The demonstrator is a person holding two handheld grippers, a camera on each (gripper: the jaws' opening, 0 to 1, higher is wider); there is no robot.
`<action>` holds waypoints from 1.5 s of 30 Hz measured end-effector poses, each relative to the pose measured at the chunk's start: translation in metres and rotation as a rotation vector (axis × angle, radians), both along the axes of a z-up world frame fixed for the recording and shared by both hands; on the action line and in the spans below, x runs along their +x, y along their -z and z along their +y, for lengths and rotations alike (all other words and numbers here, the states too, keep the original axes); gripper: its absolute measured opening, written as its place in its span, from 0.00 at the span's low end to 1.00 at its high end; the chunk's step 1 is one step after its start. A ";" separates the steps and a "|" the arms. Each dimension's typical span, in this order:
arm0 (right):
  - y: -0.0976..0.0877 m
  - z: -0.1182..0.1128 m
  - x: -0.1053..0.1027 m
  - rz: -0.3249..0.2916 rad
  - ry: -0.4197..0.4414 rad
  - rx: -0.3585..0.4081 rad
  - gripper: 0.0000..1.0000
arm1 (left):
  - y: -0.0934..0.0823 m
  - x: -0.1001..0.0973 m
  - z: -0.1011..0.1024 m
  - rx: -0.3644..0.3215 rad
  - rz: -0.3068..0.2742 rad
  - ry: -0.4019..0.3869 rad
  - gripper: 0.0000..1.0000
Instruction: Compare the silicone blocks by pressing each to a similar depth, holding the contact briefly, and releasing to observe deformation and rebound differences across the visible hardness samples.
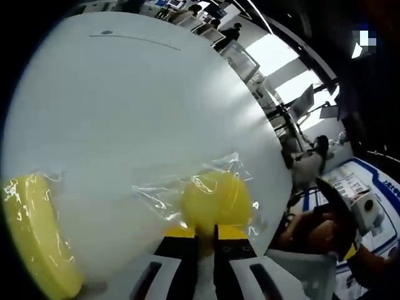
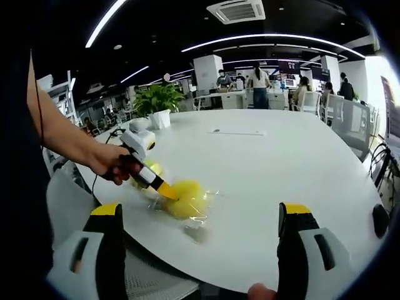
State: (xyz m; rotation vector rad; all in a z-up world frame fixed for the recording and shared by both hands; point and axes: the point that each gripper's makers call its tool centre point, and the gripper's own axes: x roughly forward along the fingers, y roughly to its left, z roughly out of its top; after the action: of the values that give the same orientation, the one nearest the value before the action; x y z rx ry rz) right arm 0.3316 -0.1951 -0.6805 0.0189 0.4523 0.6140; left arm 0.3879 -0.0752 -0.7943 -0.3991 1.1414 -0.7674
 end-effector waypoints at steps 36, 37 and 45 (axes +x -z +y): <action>-0.097 0.043 0.043 -0.109 -0.174 0.084 0.97 | -0.189 0.013 0.032 -0.173 -0.742 0.104 0.00; -0.102 0.044 0.044 -0.116 -0.182 0.086 0.97 | -0.194 0.012 0.032 -0.177 -0.758 0.106 0.00; -0.133 0.063 0.054 -0.116 -0.257 0.193 0.77 | -0.209 0.006 0.025 -0.186 -0.796 0.115 0.00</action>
State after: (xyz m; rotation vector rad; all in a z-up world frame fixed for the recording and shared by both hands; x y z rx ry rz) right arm 0.3857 -0.1326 -0.5475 0.1094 0.2832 0.9057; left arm 0.3935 -0.0500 -0.5855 -0.1479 0.3479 -1.0135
